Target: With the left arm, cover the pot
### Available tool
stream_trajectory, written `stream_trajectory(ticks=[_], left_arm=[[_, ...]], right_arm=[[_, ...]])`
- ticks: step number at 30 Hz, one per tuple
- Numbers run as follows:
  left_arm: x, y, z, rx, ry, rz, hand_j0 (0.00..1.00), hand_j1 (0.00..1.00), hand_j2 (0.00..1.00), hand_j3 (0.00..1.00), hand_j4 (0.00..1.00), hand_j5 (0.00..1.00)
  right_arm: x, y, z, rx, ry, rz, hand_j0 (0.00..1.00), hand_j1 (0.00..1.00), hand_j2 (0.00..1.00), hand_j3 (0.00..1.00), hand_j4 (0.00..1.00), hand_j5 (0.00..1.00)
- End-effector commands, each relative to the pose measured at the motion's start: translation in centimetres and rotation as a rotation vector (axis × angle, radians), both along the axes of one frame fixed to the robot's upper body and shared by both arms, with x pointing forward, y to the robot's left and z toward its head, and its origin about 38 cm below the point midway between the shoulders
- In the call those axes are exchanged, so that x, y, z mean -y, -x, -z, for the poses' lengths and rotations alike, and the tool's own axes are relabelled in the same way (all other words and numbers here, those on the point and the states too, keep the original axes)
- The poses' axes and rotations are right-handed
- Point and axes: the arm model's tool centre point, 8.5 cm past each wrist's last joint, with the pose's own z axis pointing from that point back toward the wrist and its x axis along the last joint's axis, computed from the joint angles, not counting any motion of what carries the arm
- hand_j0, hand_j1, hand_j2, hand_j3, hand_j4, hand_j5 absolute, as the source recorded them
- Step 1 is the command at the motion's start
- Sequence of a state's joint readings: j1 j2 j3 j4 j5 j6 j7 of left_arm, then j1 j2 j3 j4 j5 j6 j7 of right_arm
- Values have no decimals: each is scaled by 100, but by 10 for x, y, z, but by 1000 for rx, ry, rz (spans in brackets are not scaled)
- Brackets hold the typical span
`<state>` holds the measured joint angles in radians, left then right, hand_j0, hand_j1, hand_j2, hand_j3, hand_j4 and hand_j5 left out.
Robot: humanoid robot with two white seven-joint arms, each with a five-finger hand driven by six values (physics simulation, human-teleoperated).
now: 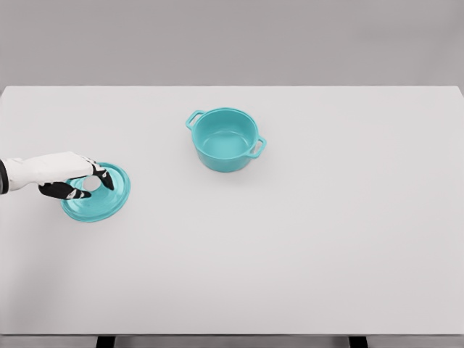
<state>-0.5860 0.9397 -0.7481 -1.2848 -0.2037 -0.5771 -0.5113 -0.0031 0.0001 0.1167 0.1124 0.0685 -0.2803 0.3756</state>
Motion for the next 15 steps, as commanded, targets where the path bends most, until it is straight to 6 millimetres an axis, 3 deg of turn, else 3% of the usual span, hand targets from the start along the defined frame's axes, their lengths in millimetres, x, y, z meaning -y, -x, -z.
stream_trajectory(ticks=[1, 6, 9, 15], left_arm=[[0, 0, 1, -3, 1, 1, 54, 54, 54, 54, 54, 54], [1, 2, 0, -3, -1, 7, 51, 51, 51, 51, 51, 51], [11, 3, -7, 14, 5, 40, 51, 51, 51, 51, 51, 51], [10, 10, -25, 39, -24, 71, 49, 49, 49, 49, 49, 49]], right_arm=[[0, 0, 0, 1, 0, 0, 100, 100, 100, 100, 100, 100], [0, 0, 0, 1, 0, 0, 100, 100, 100, 100, 100, 100], [0, 0, 0, 1, 0, 0, 100, 100, 100, 100, 100, 100], [0, 0, 0, 1, 0, 0, 100, 100, 100, 100, 100, 100]])
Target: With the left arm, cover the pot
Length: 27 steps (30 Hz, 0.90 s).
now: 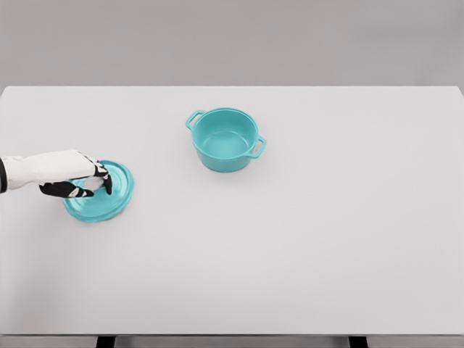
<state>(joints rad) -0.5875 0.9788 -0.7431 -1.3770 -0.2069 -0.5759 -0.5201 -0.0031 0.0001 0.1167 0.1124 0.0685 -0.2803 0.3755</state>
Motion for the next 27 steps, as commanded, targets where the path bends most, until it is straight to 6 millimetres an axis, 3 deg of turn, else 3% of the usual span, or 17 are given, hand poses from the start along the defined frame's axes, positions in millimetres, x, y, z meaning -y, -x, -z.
stream_trajectory(ticks=[1, 5, 14, 27], left_arm=[[1, 4, -10, 14, -10, 14, 49, 49, 49, 49, 49, 49], [3, 7, -30, 49, -24, 42, 49, 49, 49, 49, 49, 49], [9, 2, -50, 78, -32, 68, 49, 49, 49, 49, 49, 49], [40, -12, -61, 138, -9, 123, 49, 49, 49, 49, 49, 49]], right_arm=[[0, 0, 0, 1, 0, -1, 100, 100, 100, 100, 100, 100], [0, 0, 0, -1, 0, 0, 100, 100, 100, 100, 100, 100], [0, 0, 0, 1, 0, -1, 100, 100, 100, 100, 100, 100], [0, 0, 0, -1, 0, 0, 100, 100, 100, 100, 100, 100]])
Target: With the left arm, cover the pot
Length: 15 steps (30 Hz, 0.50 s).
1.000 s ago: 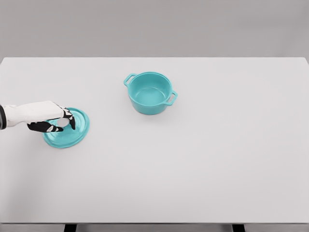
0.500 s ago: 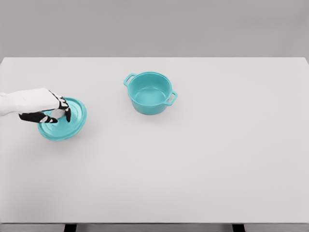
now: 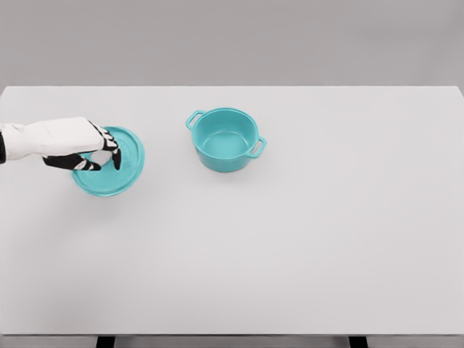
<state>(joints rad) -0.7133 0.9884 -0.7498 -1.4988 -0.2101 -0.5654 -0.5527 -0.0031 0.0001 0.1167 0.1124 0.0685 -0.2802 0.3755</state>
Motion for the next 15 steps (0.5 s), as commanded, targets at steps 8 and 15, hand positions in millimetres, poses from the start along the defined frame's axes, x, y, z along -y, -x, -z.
stream_trajectory(ticks=[8, 15], left_arm=[[16, -8, 0, -2, -9, 20, 49, 49, 49, 49, 49, 49], [31, -20, 2, -13, -12, 28, 49, 49, 49, 49, 49, 49]], right_arm=[[0, 0, 0, 1, 0, -1, 100, 100, 100, 100, 100, 100], [0, 0, 0, 1, 0, -1, 100, 100, 100, 100, 100, 100]])
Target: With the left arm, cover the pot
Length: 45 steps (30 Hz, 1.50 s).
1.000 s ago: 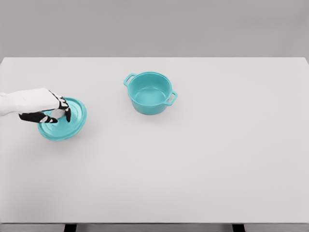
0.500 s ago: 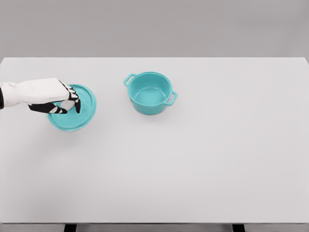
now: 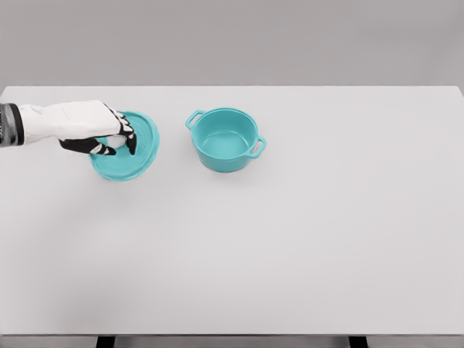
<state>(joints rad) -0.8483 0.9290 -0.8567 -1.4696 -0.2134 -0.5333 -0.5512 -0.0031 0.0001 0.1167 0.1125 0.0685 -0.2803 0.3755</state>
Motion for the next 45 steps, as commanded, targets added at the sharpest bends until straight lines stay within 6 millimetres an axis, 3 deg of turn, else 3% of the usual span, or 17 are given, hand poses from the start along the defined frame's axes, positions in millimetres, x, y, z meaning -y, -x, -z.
stream_trajectory(ticks=[1, 14, 28, 45], left_arm=[[8, -2, 16, -42, 4, 5, 49, 49, 49, 49, 49, 49], [34, -21, 10, -26, 6, 25, 49, 49, 49, 49, 49, 49], [44, -24, -2, 44, -87, 64, 49, 49, 49, 49, 49, 49], [72, -26, -4, 85, -187, 107, 48, 48, 48, 48, 48, 48]], right_arm=[[0, 0, 0, 1, 0, 0, 100, 100, 100, 100, 100, 100], [0, 0, 0, -1, 0, 0, 100, 100, 100, 100, 100, 100], [0, 0, 0, 1, 0, 0, 100, 100, 100, 100, 100, 100], [0, 0, 0, 1, 0, 0, 100, 100, 100, 100, 100, 100]])
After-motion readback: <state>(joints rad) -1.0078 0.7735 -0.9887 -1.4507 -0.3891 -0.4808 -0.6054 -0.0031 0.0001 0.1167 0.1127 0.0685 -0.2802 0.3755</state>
